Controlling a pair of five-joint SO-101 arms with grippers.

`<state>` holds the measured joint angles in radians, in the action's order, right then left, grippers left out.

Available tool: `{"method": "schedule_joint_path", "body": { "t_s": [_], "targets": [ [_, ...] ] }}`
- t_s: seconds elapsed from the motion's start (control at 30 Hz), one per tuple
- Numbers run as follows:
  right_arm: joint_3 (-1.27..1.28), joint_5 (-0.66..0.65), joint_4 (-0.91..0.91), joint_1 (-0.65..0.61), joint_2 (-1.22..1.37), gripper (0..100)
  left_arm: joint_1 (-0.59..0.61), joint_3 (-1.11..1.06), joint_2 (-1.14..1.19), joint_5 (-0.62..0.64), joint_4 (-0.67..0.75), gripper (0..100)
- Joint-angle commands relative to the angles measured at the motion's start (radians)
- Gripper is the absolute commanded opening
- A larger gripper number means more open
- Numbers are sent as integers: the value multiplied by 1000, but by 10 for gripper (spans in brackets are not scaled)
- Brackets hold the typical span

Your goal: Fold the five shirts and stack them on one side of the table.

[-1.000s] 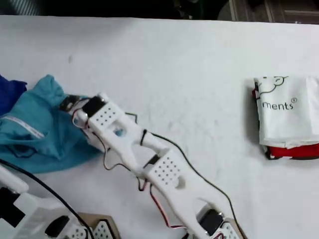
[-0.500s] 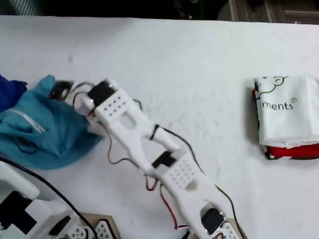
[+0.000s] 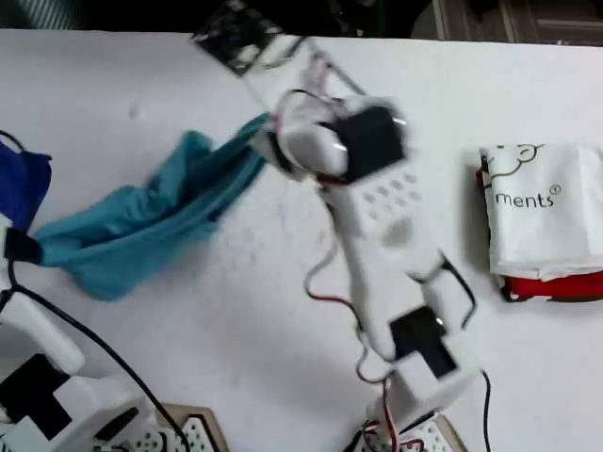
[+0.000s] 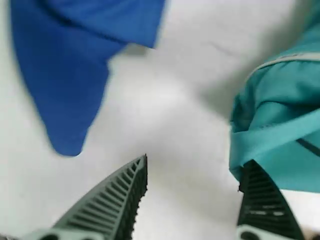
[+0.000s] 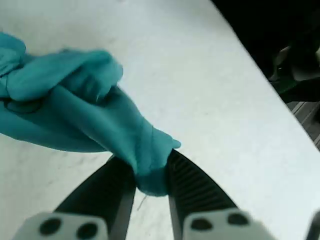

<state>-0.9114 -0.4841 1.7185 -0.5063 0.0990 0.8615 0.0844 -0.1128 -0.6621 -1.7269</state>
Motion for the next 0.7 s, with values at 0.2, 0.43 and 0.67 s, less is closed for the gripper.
{"method": "schedule_joint_path", "body": {
  "t_s": [0.2,0.43,0.67],
  "targets": [
    [-11,-3,-147,111,-249,19,-128,-29,-64,-207,-60,301],
    [-9,0,-295,168,-249,19,-252,-28,-260,-155,-44,301],
    [0,-5,-314,166,-211,19,-280,-37,-409,272,172,301]
  ]
}}
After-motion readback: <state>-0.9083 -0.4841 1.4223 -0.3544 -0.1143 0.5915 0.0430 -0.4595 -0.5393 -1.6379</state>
